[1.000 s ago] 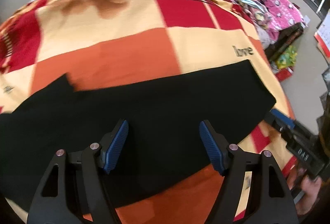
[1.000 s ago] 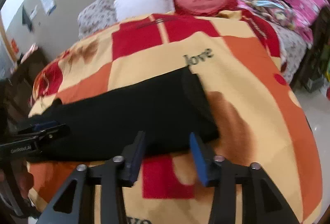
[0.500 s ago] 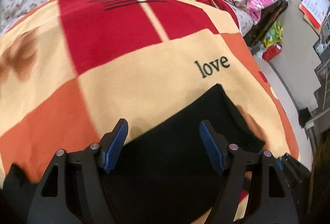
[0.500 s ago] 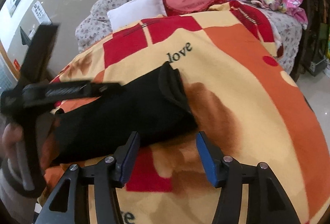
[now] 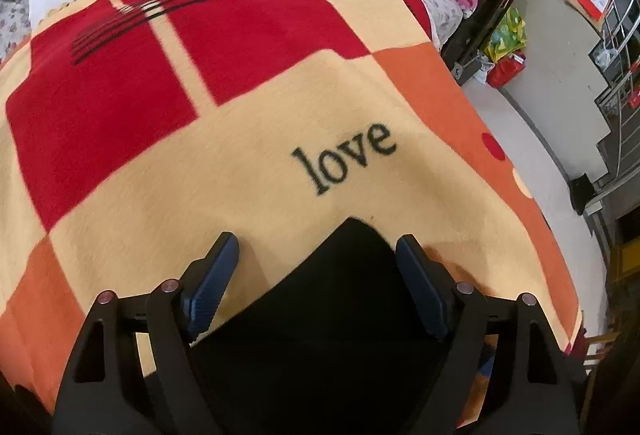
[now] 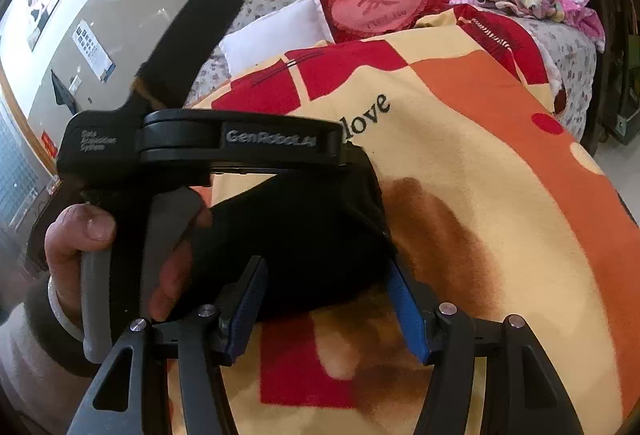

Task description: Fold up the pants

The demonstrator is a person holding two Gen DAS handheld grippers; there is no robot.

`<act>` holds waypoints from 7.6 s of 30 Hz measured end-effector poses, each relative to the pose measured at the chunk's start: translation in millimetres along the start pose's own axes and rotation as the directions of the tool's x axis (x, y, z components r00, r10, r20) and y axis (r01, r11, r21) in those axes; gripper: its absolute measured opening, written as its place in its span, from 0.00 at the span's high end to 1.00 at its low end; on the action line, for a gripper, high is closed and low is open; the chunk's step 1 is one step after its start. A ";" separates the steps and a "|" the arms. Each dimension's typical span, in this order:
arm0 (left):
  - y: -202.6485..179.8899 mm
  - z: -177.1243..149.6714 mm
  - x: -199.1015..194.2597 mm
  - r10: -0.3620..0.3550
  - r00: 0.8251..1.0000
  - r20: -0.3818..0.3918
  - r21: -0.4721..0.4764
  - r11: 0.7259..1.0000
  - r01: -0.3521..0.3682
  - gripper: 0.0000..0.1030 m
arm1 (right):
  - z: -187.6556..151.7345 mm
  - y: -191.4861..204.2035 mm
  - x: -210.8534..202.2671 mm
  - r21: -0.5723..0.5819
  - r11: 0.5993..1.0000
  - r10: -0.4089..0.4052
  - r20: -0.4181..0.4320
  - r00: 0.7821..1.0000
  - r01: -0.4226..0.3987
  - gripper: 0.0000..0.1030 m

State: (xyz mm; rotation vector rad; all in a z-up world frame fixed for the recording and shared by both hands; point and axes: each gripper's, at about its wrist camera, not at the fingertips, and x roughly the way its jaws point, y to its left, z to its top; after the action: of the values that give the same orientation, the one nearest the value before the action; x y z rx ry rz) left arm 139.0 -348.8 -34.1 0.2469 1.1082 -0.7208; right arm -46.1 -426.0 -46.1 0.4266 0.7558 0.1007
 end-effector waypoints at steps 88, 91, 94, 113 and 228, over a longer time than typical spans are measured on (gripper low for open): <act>166.1 -244.0 -171.1 0.262 0.958 0.121 -0.465 0.867 -0.178 0.68 | -30.3 191.1 49.3 -0.440 0.889 0.027 -0.218 0.976 -0.123 0.76; 163.6 -246.9 -177.8 0.287 0.951 0.116 -0.462 0.863 -0.204 0.68 | -21.7 197.1 42.5 -0.406 0.899 0.069 -0.237 0.969 -0.163 0.76; 163.4 -253.4 -188.3 0.333 0.935 0.124 -0.462 0.853 -0.242 0.56 | -18.5 209.3 42.0 -0.407 0.896 0.089 -0.228 0.970 -0.178 0.76; 206.2 -302.1 -221.0 0.427 0.897 0.117 -0.604 0.747 -0.277 0.53 | -32.6 274.2 80.5 -0.500 0.841 0.083 -0.260 0.962 -0.207 0.75; 126.1 -246.7 -178.0 0.398 0.898 0.188 -0.350 0.881 -0.318 0.31 | 16.3 165.9 78.7 -0.239 0.956 0.122 -0.201 0.972 -0.169 0.75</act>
State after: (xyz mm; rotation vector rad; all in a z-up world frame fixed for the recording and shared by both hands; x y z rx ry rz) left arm -4.1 -53.4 -8.5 0.0823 0.8789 -0.2264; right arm 32.6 -261.7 -18.1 0.2289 0.8808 0.3772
